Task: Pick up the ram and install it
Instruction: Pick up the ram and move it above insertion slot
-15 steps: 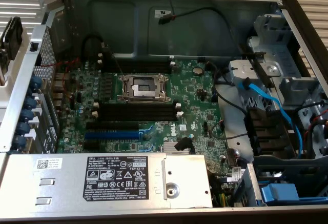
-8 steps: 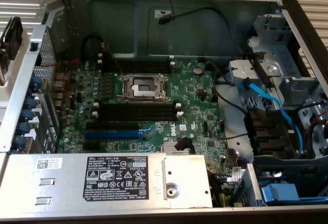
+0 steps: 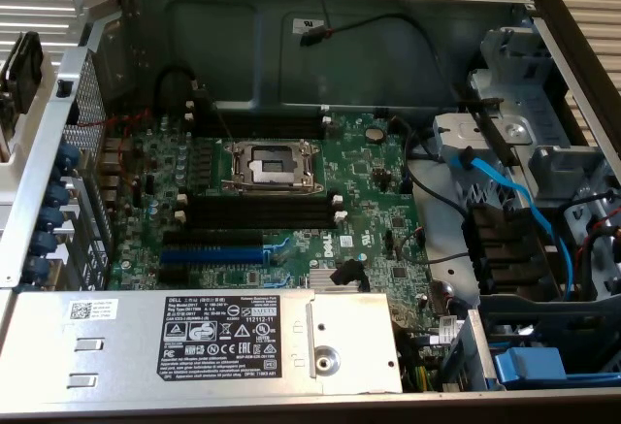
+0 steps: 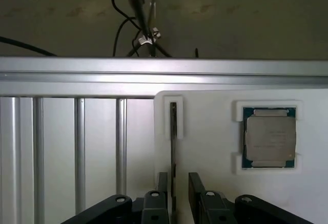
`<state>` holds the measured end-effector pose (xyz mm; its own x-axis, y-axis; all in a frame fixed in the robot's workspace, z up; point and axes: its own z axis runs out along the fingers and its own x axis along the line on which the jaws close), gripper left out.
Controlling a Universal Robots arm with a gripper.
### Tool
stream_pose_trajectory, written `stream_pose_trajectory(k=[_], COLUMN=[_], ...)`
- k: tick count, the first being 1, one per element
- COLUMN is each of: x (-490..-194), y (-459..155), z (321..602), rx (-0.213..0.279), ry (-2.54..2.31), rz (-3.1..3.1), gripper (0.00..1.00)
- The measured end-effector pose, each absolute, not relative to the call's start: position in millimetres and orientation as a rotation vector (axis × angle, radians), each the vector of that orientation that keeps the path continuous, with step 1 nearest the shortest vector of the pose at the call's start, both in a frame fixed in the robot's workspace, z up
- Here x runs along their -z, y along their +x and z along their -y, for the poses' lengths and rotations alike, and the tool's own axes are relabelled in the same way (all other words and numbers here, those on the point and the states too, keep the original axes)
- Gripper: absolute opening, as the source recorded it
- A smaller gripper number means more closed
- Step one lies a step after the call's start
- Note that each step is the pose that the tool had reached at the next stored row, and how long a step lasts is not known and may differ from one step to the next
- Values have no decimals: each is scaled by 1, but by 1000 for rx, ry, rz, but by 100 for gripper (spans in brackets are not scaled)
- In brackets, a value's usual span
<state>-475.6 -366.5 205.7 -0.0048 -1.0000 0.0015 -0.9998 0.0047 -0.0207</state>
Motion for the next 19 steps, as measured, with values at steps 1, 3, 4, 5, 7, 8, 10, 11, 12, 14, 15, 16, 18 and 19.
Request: stream_pose_trajectory(k=[1, 3, 4, 5, 7, 8, 10, 11, 12, 14, 15, 16, 18, 19], x=[-206, -206, -205, -205, -205, -204, -203, -203, -202, -200, -200, -199, -199, -199], y=[-475, -475, -474, -474, -472, -472, -471, -471, -471, -471, -471, -471, -471, -471], z=[367, 367, 367, 367, 367, 367, 367, 367, 367, 367, 367, 367, 367, 367], rx=[24, 25, 26, 27, 28, 28, 27, 27, 27, 25, 24, 24, 22, 22], ry=[-2207, -2207, -2208, -2209, -2210, -2211, -2212, -2213, -2213, -2214, -2215, -2215, -2216, -2216], rz=[-2218, -2218, -2219, -2219, -2221, -2222, -2223, -2224, -2224, -2225, -2225, -2226, -2226, -2226], gripper=[31, 31, 31, 31, 31, 31, 31, 31, 31, 31, 31, 31, 31, 31])
